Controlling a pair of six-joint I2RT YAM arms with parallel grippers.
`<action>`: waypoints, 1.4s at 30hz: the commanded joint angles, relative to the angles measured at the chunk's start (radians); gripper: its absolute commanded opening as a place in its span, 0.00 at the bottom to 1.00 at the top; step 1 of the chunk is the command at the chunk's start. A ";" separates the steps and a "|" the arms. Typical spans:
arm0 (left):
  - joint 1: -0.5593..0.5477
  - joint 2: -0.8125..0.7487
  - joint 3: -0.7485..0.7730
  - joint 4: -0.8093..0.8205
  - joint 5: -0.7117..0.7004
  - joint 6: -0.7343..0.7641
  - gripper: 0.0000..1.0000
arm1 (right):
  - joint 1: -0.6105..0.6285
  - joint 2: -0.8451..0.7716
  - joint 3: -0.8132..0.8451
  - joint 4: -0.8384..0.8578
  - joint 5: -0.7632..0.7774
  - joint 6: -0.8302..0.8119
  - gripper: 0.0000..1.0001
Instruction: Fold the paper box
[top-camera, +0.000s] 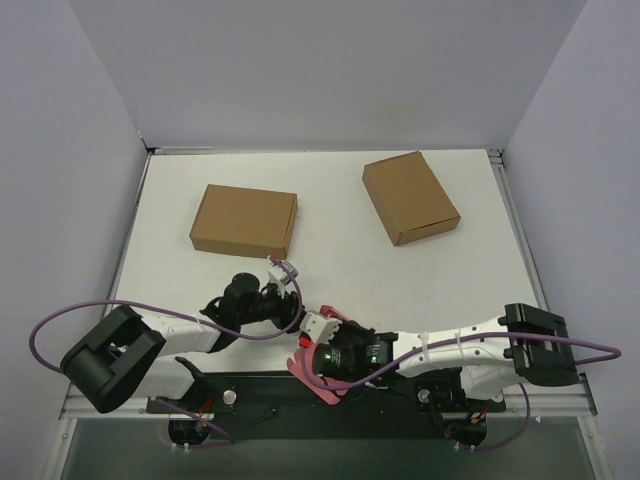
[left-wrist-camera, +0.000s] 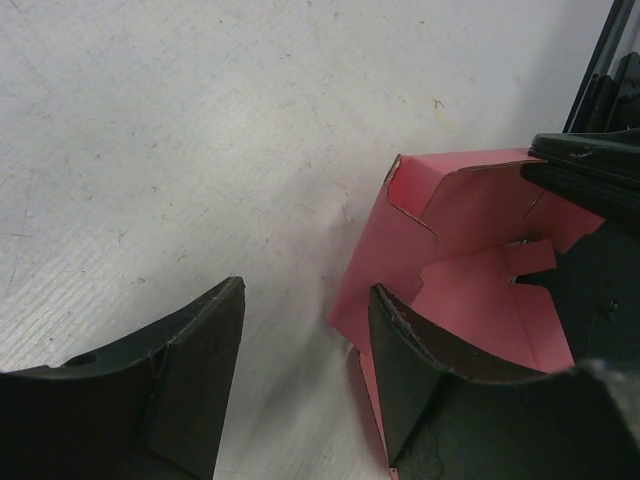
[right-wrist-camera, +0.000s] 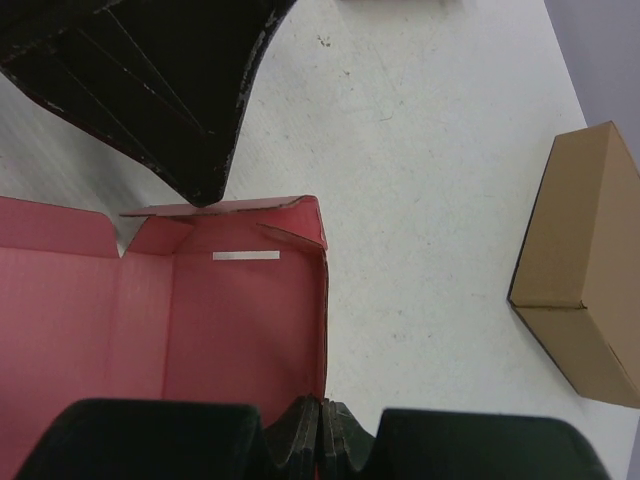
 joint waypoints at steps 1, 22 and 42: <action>0.007 0.026 0.041 0.098 0.077 0.026 0.60 | -0.022 0.030 -0.001 0.056 -0.024 -0.098 0.00; 0.006 0.137 0.064 0.201 0.164 0.000 0.47 | -0.026 0.040 -0.007 0.095 -0.035 -0.123 0.00; -0.007 0.178 0.075 0.239 0.198 0.000 0.48 | -0.024 0.037 -0.007 0.095 -0.032 -0.116 0.00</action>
